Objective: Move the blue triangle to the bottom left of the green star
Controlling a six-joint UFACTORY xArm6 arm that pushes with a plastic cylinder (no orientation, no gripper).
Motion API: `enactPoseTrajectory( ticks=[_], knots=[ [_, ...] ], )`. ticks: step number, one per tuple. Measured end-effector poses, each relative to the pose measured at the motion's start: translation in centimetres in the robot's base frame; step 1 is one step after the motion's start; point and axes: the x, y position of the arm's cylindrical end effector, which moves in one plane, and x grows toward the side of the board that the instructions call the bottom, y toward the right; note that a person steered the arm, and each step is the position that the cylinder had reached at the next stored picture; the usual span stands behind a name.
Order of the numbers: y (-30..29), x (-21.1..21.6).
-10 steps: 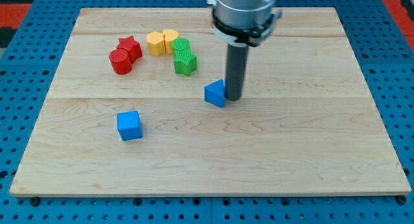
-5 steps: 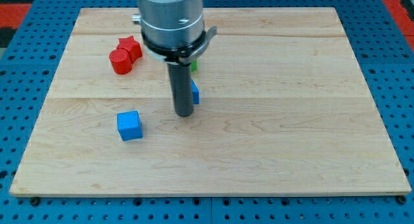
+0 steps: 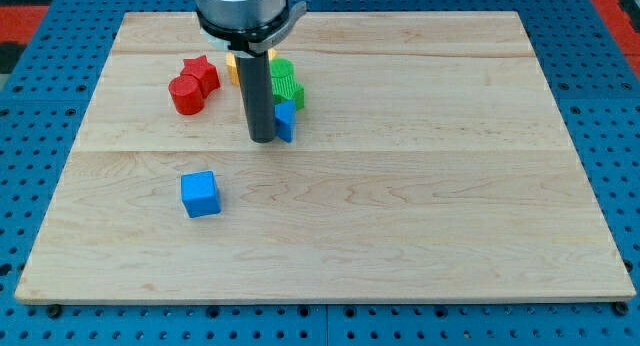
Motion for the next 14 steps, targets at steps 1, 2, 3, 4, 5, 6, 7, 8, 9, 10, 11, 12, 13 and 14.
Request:
enactPoseTrajectory(
  ticks=[1, 2, 3, 4, 5, 6, 7, 8, 9, 10, 11, 12, 13, 14],
  knots=[
    [-0.1, 1.0],
    [-0.4, 5.9],
    [2.3, 6.3],
    [3.8, 5.6],
    [3.8, 2.6],
    [3.5, -0.1],
    [2.6, -1.0],
    [2.2, -1.9],
    [2.2, -2.2],
    [2.2, -3.0],
    [2.2, -4.2],
    [2.2, -4.6],
    [2.2, 0.0],
    [-2.7, 3.1]
  ],
)
